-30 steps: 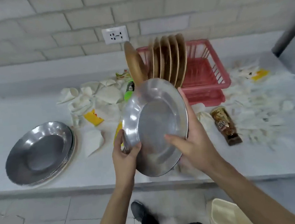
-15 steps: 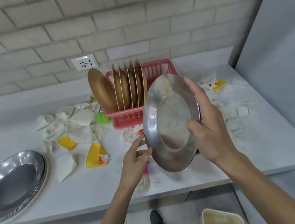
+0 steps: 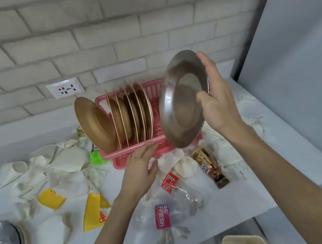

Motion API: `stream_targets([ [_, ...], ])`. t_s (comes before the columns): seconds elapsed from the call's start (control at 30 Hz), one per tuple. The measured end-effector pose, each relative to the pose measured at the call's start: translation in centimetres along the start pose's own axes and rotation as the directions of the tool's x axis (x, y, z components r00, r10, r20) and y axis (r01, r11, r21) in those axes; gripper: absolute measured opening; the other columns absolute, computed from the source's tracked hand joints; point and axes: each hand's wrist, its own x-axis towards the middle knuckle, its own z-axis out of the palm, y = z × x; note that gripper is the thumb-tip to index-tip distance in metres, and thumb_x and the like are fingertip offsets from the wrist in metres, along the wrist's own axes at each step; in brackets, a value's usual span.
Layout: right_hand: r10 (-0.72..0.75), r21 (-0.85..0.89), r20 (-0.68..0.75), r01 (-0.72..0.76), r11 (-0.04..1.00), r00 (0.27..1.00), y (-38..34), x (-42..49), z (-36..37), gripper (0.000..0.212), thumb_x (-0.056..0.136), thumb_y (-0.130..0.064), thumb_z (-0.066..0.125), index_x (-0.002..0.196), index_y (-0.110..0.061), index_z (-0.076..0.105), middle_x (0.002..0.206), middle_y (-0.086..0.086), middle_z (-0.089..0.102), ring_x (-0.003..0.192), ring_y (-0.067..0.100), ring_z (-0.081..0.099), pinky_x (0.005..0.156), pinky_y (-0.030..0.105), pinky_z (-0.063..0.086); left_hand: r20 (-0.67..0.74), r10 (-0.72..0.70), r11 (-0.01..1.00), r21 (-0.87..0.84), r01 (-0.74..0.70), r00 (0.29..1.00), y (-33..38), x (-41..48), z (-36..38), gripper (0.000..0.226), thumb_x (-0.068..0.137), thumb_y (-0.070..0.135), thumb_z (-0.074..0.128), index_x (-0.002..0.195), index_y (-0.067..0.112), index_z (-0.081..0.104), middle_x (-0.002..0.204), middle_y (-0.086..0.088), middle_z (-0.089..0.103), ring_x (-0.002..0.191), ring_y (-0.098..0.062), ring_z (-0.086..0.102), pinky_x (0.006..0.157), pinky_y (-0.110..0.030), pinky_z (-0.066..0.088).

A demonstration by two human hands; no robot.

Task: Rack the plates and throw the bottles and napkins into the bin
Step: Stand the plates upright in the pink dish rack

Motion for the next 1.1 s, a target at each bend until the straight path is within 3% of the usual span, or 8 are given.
stream_targets([
  [0.07, -0.002, -0.023, 0.006, 0.002, 1.000, 1.000, 0.4, 1.2, 1.0, 0.081, 0.080, 0.009, 0.040, 0.155, -0.016, 0.024, 0.159, -0.006, 0.027, 0.142, -0.004, 0.022, 0.119, 0.017, 0.017, 0.019, 0.001, 1.000, 0.022, -0.002, 1.000, -0.8, 0.7, 0.2, 0.051, 0.089, 0.023, 0.056, 0.140, 0.018, 0.053, 0.141, 0.003, 0.052, 0.128, -0.019, 0.050, 0.103, -0.048, 0.045],
  [0.27, 0.010, -0.081, 0.031, -0.007, 0.997, 0.999, 2.2, 3.7, 3.1, 0.078, 0.083, 0.007, 0.041, 0.155, -0.018, 0.024, 0.159, -0.003, 0.030, 0.144, 0.004, 0.025, 0.119, 0.019, 0.020, -0.021, -0.031, 0.999, 0.042, 0.032, 0.999, -0.9, 1.1, 1.0, 0.055, 0.085, 0.012, 0.069, 0.139, 0.017, 0.056, 0.142, 0.004, 0.052, 0.129, -0.017, 0.049, 0.109, -0.038, 0.038],
  [0.43, 0.008, -0.110, 0.071, 0.000, 0.994, 0.997, 3.8, 5.6, 4.7, 0.076, 0.084, 0.006, 0.042, 0.154, -0.016, 0.024, 0.158, 0.000, 0.031, 0.142, 0.007, 0.027, 0.113, 0.010, 0.020, 0.002, -0.038, 0.996, 0.078, 0.038, 0.999, -1.0, 0.9, 1.3, 0.062, 0.080, 0.012, 0.074, 0.139, 0.019, 0.055, 0.145, 0.007, 0.050, 0.133, -0.013, 0.045, 0.111, -0.033, 0.027],
  [0.63, 0.009, -0.112, 0.132, 0.006, 0.994, 0.991, 5.6, 7.6, 6.7, 0.075, 0.084, 0.001, 0.042, 0.155, -0.017, 0.023, 0.157, 0.005, 0.033, 0.144, 0.016, 0.030, 0.119, 0.030, 0.027, -0.011, -0.059, 0.996, 0.060, 0.060, 0.998, -1.0, 0.9, 1.6, 0.060, 0.076, 0.012, 0.078, 0.132, 0.021, 0.060, 0.146, 0.009, 0.049, 0.134, -0.011, 0.044, 0.111, -0.043, 0.035],
  [0.7, -0.001, -0.130, 0.147, 0.020, 0.991, 0.989, 6.1, 8.0, 7.2, 0.075, 0.084, -0.003, 0.041, 0.155, -0.019, 0.022, 0.155, 0.006, 0.034, 0.142, 0.017, 0.032, 0.117, 0.032, 0.030, -0.013, -0.067, 0.996, 0.053, 0.067, 0.998, -0.9, 0.8, 1.7, 0.059, 0.076, 0.011, 0.078, 0.130, 0.022, 0.061, 0.147, 0.009, 0.048, 0.135, -0.011, 0.044, 0.109, -0.047, 0.038],
  [0.87, -0.014, -0.170, 0.171, 0.043, 0.985, 0.985, 7.0, 8.5, 8.2, 0.070, 0.090, -0.004, 0.040, 0.155, -0.021, 0.021, 0.148, 0.013, 0.040, 0.127, 0.027, 0.045, 0.103, 0.033, 0.040, -0.020, -0.083, 0.995, 0.053, 0.084, 0.996, -0.7, 0.8, 1.8, 0.056, 0.077, 0.011, 0.079, 0.128, 0.026, 0.060, 0.148, 0.010, 0.045, 0.137, -0.012, 0.042, 0.110, -0.050, 0.038],
  [0.97, -0.049, -0.184, 0.195, 0.086, 0.979, 0.980, 6.9, 8.6, 8.5, 0.066, 0.094, -0.002, 0.041, 0.155, -0.016, 0.021, 0.144, 0.012, 0.042, 0.111, 0.020, 0.049, 0.086, 0.022, 0.040, -0.024, -0.078, 0.996, 0.046, 0.079, 0.997, -0.6, 0.7, 1.7, 0.055, 0.077, 0.011, 0.078, 0.127, 0.025, 0.060, 0.150, 0.010, 0.044, 0.138, -0.012, 0.042, 0.109, -0.051, 0.038],
  [1.1, -0.069, -0.221, 0.222, 0.120, 0.968, 0.972, 7.0, 8.7, 9.2, 0.064, 0.096, -0.004, 0.041, 0.156, -0.016, 0.020, 0.137, 0.014, 0.045, 0.101, 0.020, 0.050, 0.078, 0.023, 0.038, -0.031, -0.085, 0.996, 0.030, 0.086, 0.996, -0.5, 0.6, 1.8, 0.051, 0.077, 0.009, 0.078, 0.123, 0.025, 0.062, 0.151, 0.010, 0.043, 0.138, -0.010, 0.040, 0.108, -0.052, 0.038],
])
